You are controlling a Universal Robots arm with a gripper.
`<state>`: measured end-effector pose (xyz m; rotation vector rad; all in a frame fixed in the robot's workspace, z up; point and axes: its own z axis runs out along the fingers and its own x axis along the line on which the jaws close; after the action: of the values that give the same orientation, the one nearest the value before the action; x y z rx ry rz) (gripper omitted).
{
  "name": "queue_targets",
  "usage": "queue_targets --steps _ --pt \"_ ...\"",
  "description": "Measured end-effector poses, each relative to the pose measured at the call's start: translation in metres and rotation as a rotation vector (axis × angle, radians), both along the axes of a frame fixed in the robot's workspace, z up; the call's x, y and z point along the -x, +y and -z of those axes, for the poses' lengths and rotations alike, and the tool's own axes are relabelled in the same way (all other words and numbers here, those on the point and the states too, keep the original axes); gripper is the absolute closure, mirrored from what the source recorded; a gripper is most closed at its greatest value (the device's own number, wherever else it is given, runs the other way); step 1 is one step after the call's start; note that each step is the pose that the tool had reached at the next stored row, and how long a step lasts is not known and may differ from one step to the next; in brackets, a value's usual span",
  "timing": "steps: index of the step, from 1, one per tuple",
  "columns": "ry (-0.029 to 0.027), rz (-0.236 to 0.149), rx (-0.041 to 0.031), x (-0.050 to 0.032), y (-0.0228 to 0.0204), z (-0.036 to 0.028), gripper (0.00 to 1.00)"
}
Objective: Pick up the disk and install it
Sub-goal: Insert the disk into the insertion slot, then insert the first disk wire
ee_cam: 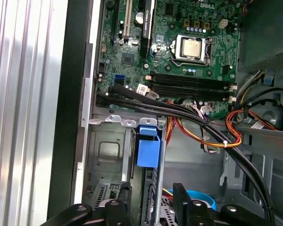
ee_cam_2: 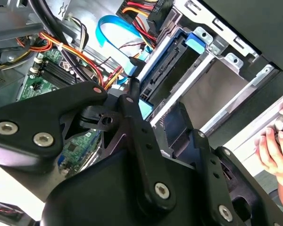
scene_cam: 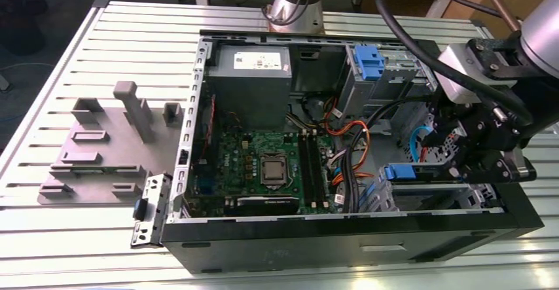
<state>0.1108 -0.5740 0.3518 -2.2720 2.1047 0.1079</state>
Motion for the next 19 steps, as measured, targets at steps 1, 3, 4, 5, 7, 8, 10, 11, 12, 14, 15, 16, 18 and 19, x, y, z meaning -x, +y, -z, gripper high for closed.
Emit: queue_targets --steps 1,3,4,5,7,8,10,11,12,14,15,16,18,19 --pt "0.0000 0.000 -0.0002 0.0000 0.0004 0.0002 0.52" --pt "0.0000 0.000 0.0000 0.0000 0.0005 0.0004 0.52" --pt "0.0000 0.000 -0.0001 0.0000 0.0005 0.0006 0.52" --pt "0.0000 0.000 -0.0001 0.0000 0.0005 0.0006 0.52" --pt "0.0000 0.000 -0.0001 0.0000 0.0005 0.0006 0.52" --pt "0.0000 0.000 -0.0001 0.0000 0.0005 0.0006 0.52" --pt "0.0000 0.000 -0.0001 0.0000 0.0005 0.0006 0.52" --pt "0.0000 0.000 -0.0001 0.0000 0.0005 0.0006 0.52" --pt "0.0000 0.000 -0.0001 0.0000 0.0005 0.0006 0.52" --pt "0.0000 0.000 -0.0001 0.0000 0.0005 0.0005 0.52" --pt "0.0000 0.000 -0.0002 0.0000 0.0005 -0.0003 0.52" --pt "0.0000 0.000 -0.0001 0.0000 0.0005 -0.0017 0.52" --pt "0.0000 0.000 -0.0001 0.0000 0.0005 -0.0046 0.52" --pt "0.0000 0.000 -0.0001 0.0000 0.0005 -0.0061 0.52"
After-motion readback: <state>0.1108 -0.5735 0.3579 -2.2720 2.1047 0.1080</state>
